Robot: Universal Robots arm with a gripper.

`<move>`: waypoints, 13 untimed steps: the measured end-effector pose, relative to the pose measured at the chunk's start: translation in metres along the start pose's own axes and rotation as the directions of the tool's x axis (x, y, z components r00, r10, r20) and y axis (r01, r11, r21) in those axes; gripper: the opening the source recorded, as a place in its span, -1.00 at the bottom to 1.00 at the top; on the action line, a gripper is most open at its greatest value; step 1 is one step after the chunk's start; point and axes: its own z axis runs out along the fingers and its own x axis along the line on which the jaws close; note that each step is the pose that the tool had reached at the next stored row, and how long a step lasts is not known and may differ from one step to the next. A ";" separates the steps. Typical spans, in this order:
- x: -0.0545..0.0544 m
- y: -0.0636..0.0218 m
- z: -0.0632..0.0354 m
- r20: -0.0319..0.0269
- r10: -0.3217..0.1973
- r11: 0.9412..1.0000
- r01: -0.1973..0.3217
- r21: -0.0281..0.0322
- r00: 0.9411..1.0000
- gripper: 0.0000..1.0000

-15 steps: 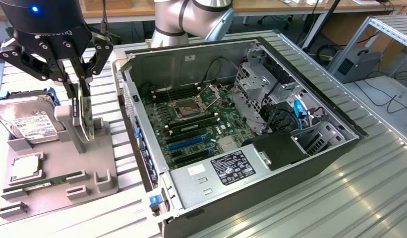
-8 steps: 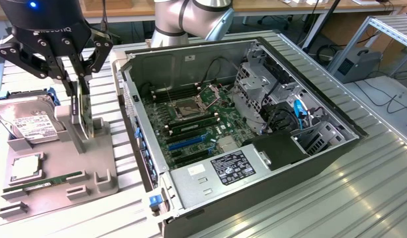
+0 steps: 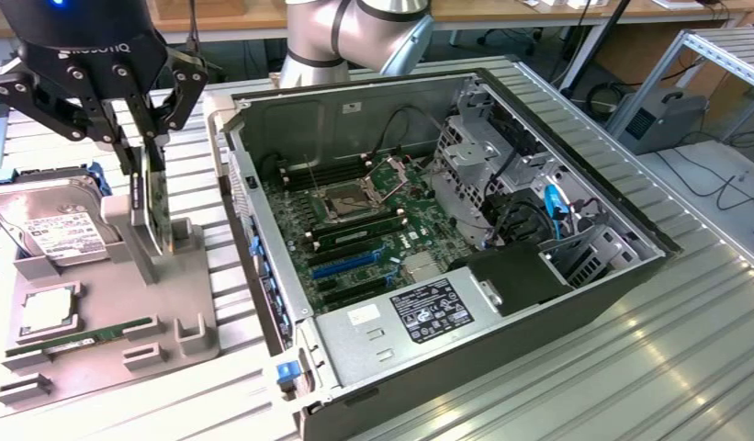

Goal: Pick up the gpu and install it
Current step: 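Pick up the gpu and move the gpu toward the slot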

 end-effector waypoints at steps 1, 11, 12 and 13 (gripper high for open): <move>0.000 0.0000 -0.0005 0.000 0.000 1.000 0.000 0.000 1.000 -0.47; 0.000 0.0002 -0.0061 0.000 0.000 1.000 0.000 0.000 1.000 -0.47; 0.000 0.0002 -0.0066 0.000 0.000 1.000 0.000 0.000 1.000 -0.47; 0.000 0.0002 -0.0072 0.000 0.000 1.000 0.000 0.000 1.000 -0.47</move>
